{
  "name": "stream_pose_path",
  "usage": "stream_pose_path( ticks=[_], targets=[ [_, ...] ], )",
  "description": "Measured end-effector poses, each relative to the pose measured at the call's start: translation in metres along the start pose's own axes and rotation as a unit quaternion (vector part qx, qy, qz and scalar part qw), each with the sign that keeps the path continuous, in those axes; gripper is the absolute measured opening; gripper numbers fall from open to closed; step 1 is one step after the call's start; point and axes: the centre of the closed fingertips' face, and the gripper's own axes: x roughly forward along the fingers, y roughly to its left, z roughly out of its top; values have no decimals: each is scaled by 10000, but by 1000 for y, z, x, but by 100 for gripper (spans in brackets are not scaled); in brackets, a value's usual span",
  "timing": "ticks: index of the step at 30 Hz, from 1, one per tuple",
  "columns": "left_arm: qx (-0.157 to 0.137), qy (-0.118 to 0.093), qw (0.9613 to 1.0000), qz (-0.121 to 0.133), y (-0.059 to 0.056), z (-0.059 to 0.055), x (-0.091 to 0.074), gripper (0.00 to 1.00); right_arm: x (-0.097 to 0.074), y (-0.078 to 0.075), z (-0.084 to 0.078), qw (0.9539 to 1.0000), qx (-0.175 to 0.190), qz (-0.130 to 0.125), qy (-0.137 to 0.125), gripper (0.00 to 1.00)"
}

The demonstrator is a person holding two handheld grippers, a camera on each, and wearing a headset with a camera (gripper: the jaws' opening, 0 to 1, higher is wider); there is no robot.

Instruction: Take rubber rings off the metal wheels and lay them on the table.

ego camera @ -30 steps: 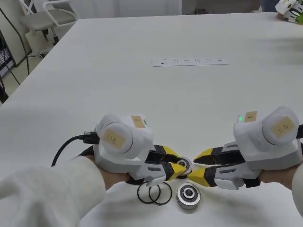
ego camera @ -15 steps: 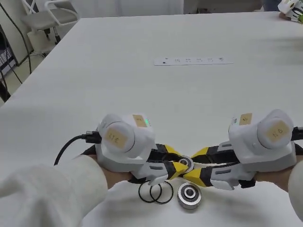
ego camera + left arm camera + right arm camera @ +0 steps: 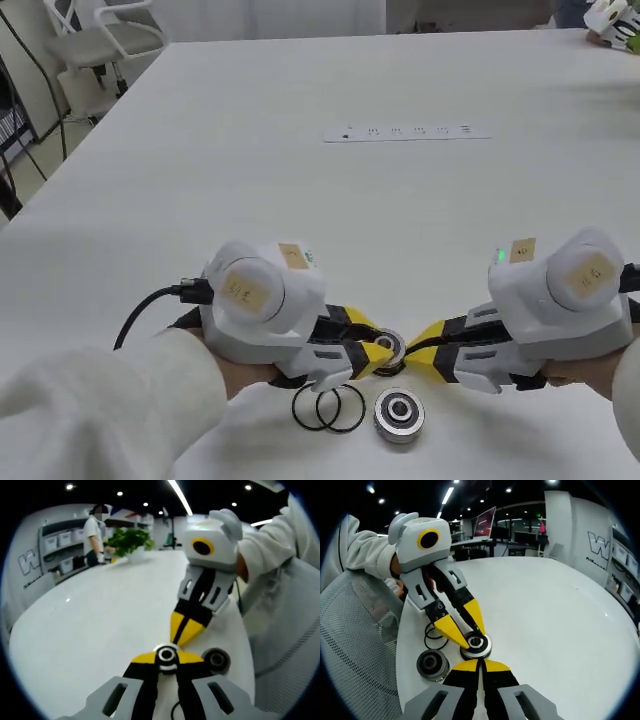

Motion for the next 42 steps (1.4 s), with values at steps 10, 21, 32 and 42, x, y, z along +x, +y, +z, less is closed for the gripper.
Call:
stream_pose_path(
  ticks=[10, 21, 32, 42],
  targets=[
    [9, 10, 10000, -19, -1, 0, 1, 13, -4, -4, 0, 9977, 668, -26, -72, 0],
    [-5, 10, 10000, -31, -2, 0, 1, 13, -7, -7, 9, 9921, 1205, 21, -335, 0],
    [139, 36, 9999, -38, -3, 0, 1, 13, -8, -1, 13, 9898, 1395, 24, -291, 0],
    [148, 13, 9999, -32, -3, 0, 2, 13, -8, 3, 17, 9896, 1404, 48, -309, 0]
  ],
)
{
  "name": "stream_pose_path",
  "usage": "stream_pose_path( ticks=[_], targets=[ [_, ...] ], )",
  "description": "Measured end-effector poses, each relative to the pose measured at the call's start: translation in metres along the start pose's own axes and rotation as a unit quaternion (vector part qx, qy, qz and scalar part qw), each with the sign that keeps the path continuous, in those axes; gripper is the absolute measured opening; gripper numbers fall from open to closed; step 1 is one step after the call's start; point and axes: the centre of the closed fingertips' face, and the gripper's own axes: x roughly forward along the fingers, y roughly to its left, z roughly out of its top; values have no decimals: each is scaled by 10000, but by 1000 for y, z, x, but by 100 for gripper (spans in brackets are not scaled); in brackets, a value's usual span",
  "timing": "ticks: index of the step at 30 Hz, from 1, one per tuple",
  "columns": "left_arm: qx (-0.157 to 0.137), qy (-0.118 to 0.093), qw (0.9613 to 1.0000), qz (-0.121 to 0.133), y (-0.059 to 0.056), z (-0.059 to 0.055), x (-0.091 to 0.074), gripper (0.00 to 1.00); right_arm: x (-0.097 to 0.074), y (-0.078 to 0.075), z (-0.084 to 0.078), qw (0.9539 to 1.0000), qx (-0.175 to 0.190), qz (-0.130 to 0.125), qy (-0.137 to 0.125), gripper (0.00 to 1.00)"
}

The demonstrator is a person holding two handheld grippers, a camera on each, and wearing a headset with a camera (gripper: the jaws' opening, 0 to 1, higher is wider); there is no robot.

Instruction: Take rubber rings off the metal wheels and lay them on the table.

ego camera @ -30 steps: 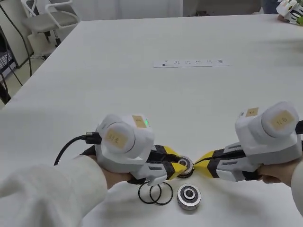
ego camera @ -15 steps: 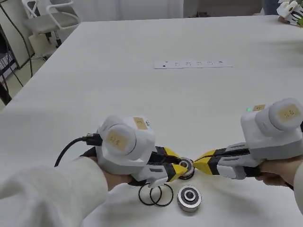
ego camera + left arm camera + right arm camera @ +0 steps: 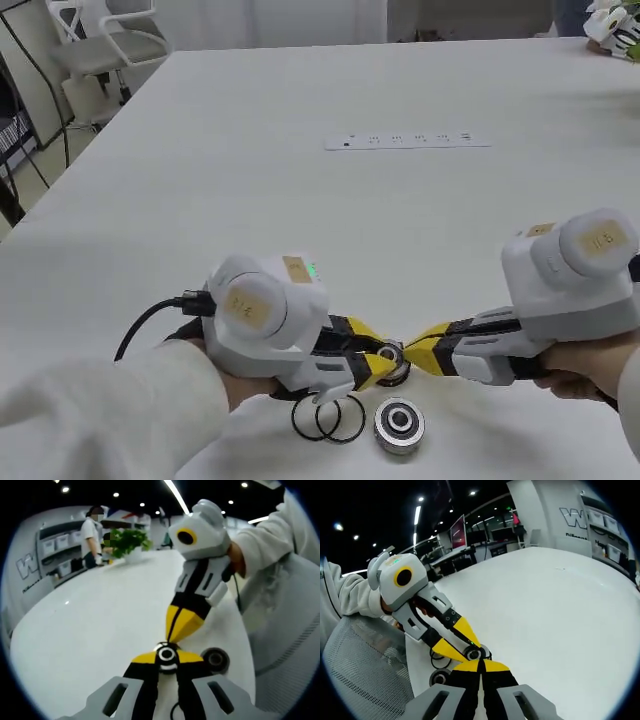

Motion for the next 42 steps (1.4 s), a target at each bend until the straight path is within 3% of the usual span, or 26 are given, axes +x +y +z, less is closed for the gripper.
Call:
stream_pose_path(
  ticks=[23, 25, 26, 29, 32, 42],
  targets=[
    [27, -12, 10000, 0, 1, 0, 0, 13, 0, 5, 5, 9998, -128, 122, -53, 0],
    [21, -18, 10000, 0, 0, 0, 0, 13, 1, 10, 10, 9996, -138, 217, -151, 0],
    [21, -18, 10000, 2, 1, 0, 0, 13, 2, 15, 23, 9981, -143, 307, -516, 0],
    [22, -12, 10000, 11, 0, 0, 0, 13, 0, 5, 19, 9991, -316, -10, -265, 0],
    [14, -2, 10000, 34, 0, 0, 0, 13, -2, 0, 14, 9996, -116, 3, -245, 0],
    [54, 124, 9999, -26, -1, 3, -3, 14, -2, -4, 9, 9998, -75, -71, -165, 0]
  ],
)
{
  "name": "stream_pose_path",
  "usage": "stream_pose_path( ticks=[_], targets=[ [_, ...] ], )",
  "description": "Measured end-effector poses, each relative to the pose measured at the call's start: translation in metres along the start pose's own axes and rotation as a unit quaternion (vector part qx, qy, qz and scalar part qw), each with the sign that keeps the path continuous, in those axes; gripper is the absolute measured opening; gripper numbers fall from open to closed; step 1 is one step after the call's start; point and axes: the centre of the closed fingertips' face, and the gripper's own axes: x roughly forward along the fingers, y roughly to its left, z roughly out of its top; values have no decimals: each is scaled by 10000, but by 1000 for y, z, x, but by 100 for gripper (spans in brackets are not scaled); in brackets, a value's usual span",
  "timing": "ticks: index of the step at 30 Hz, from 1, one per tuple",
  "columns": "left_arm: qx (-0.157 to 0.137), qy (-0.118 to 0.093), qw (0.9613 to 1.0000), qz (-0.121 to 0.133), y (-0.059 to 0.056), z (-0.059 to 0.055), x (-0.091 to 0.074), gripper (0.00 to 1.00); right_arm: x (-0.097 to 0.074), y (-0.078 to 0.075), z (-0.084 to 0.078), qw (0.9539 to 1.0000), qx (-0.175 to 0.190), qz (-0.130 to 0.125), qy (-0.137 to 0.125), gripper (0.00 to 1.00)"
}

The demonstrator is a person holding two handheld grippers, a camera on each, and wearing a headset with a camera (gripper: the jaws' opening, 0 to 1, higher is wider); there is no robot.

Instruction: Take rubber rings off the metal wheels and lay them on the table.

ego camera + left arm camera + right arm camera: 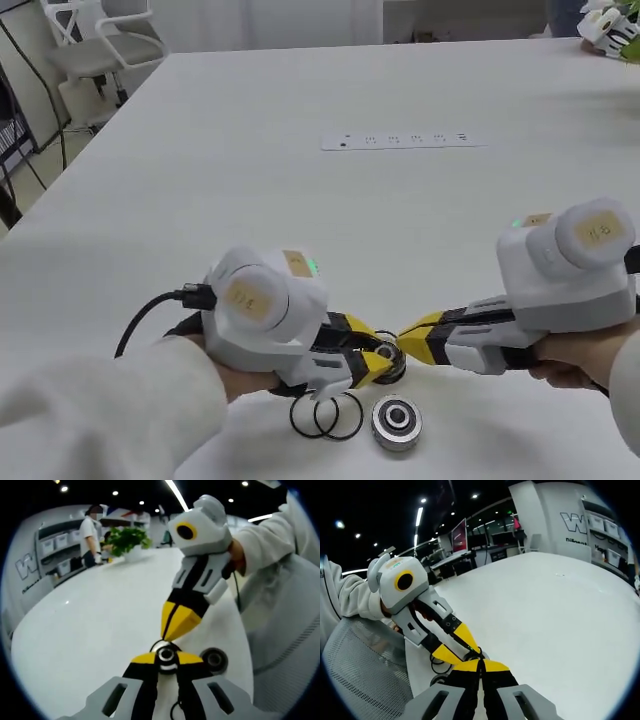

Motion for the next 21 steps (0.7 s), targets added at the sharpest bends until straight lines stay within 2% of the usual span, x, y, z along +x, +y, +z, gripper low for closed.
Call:
stream_pose_path(
  ticks=[3, 7, 9, 16, 21],
  targets=[
    [-117, 18, 9999, -5, 3, 2, -5, 12, -2, -2, 1, 10000, 48, -47, -23, 0],
    [-297, -325, 9989, 180, 14, 20, -18, 19, -5, -4, 6, 9998, 156, -80, -129, 0],
    [-377, -403, 9982, 221, 17, 26, -25, 24, -5, -5, 7, 9997, 187, -95, -157, 0],
    [-304, -554, 9977, 243, 16, 40, -51, 41, -8, -3, 9, 9998, 37, -113, -155, 0],
    [-116, -561, 9981, 240, 13, 50, -76, 50, -10, 1, 16, 9996, 13, -78, -269, 0]
  ],
)
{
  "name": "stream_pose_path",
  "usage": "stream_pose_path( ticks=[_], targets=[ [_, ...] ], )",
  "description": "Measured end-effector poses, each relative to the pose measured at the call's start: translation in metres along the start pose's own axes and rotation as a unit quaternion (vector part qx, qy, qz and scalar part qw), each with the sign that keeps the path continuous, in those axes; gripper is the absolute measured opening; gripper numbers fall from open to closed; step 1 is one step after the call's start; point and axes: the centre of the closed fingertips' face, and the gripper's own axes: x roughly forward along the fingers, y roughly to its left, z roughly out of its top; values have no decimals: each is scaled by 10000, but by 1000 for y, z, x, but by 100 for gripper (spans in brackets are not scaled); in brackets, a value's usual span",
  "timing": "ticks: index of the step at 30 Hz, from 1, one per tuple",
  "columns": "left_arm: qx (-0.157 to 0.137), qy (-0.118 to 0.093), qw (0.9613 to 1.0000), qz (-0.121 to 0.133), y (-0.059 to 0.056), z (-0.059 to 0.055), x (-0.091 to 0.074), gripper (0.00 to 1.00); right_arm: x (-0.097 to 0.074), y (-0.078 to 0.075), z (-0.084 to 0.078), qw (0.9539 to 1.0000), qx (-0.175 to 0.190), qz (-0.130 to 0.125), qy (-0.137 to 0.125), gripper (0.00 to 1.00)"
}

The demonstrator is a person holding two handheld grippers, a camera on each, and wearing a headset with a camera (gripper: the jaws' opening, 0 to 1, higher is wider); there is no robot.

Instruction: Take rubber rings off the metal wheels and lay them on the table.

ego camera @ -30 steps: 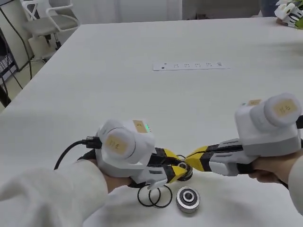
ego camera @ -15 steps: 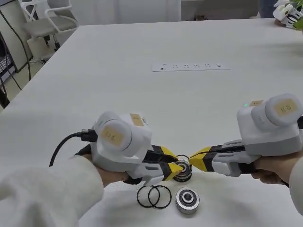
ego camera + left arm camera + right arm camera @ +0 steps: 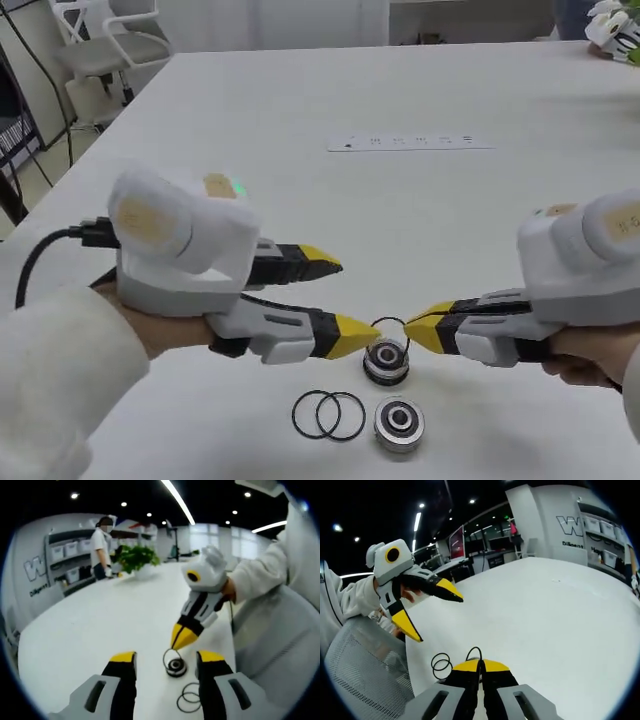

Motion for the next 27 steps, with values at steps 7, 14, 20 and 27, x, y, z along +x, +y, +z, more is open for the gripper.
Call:
stream_pose_path(
  ticks=[7, 14, 20, 27],
  targets=[
    [350, 266, 9990, 75, -6, -9, -33, 61, -1, 7, 8, 9999, -71, 51, -127, 0],
    [264, 251, 9990, 251, -11, -23, -63, 75, 2, 21, 15, 9993, 42, 266, -250, 0],
    [59, 292, 9988, 400, -15, -38, -79, 78, 7, 38, 19, 9981, 119, 524, -310, 0],
    [-262, 346, 9976, 543, -23, -60, -91, 81, 13, 56, 17, 9957, 341, 815, -294, 0]
  ],
)
